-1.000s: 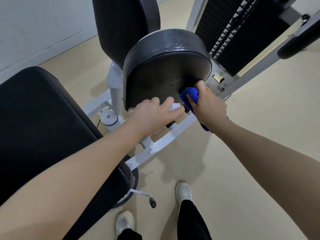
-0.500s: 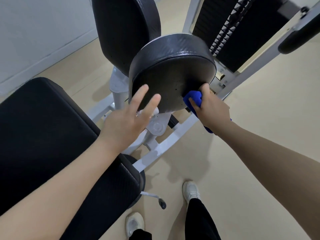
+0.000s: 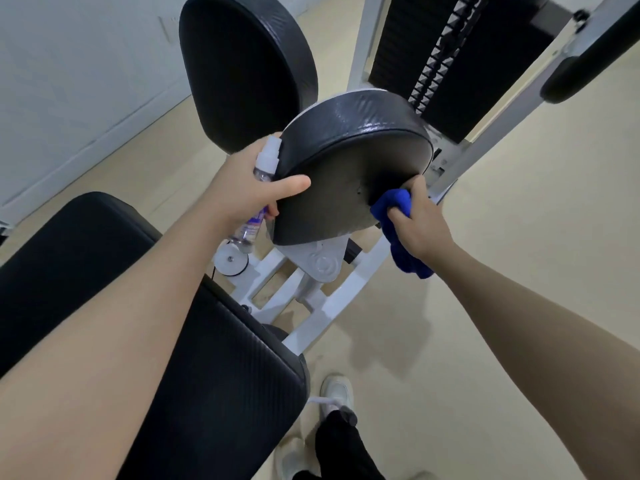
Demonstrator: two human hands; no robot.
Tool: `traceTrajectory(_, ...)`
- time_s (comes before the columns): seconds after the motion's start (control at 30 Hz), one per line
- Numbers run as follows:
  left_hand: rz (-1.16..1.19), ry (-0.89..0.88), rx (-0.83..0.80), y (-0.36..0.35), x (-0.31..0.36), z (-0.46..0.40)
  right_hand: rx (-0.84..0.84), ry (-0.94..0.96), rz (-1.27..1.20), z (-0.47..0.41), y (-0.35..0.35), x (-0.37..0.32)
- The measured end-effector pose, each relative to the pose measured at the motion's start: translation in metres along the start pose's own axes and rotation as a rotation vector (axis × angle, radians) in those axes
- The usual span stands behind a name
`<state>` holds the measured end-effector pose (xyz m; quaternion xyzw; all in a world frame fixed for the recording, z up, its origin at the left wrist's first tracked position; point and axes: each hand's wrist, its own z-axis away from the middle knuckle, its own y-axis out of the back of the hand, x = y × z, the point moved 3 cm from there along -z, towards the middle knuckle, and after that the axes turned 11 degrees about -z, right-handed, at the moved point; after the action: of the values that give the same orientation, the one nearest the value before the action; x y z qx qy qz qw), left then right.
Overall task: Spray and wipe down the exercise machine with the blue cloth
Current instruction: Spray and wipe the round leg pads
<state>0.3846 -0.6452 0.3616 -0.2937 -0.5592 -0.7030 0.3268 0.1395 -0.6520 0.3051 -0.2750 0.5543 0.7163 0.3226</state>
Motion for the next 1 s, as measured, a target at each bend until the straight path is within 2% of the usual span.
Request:
traceTrajectory(0.07,0.011,-0.003,0.045,-0.002,-0.006,0.002,0.049,-0.026,-0.266,0.002,0.001,-0.007)
traceTrajectory(0.17,0.027,-0.008,0.079,-0.003,-0.004,0.001,0.368,0.015,-0.716,0.009,0.009,-0.034)
traceTrajectory(0.23,0.060,-0.014,0.072,-0.005,-0.001,0.003,0.546,0.034,-0.865,0.012,0.012,-0.054)
traceTrajectory(0.33,0.095,-0.007,0.106,-0.009,-0.002,0.010,0.634,0.014,-0.791,0.016,-0.010,-0.072)
traceTrajectory(0.37,0.103,-0.012,0.121,-0.010,-0.004,0.012,0.623,0.067,-0.741,0.021,-0.027,-0.074)
traceTrajectory(0.47,0.121,-0.035,0.137,-0.008,-0.007,0.012,0.450,0.234,-0.590,0.043,-0.084,-0.071)
traceTrajectory(0.53,0.105,-0.049,0.136,-0.007,-0.008,0.010,0.408,0.270,-0.583,0.043,-0.082,-0.069)
traceTrajectory(0.67,0.102,-0.063,0.160,-0.009,-0.010,0.015,0.712,0.331,-0.672,0.010,-0.011,-0.065)
traceTrajectory(0.77,0.120,-0.064,0.181,-0.016,-0.012,0.019,0.880,0.318,-0.619,0.002,-0.017,-0.064)
traceTrajectory(0.8,0.124,-0.060,0.190,-0.016,-0.012,0.019,0.870,0.279,-0.624,0.004,-0.033,-0.060)
traceTrajectory(0.83,0.125,-0.054,0.198,-0.015,-0.012,0.018,0.788,0.231,-0.630,0.007,-0.053,-0.054)
traceTrajectory(0.93,0.120,-0.037,0.208,-0.014,-0.011,0.022,0.356,0.130,-0.548,0.023,-0.096,-0.030)
traceTrajectory(0.97,0.123,-0.034,0.209,-0.015,-0.010,0.025,0.293,0.124,-0.546,0.027,-0.095,-0.029)
traceTrajectory(1.0,0.126,-0.032,0.216,-0.016,-0.009,0.027,0.315,0.161,-0.580,0.027,-0.086,-0.036)
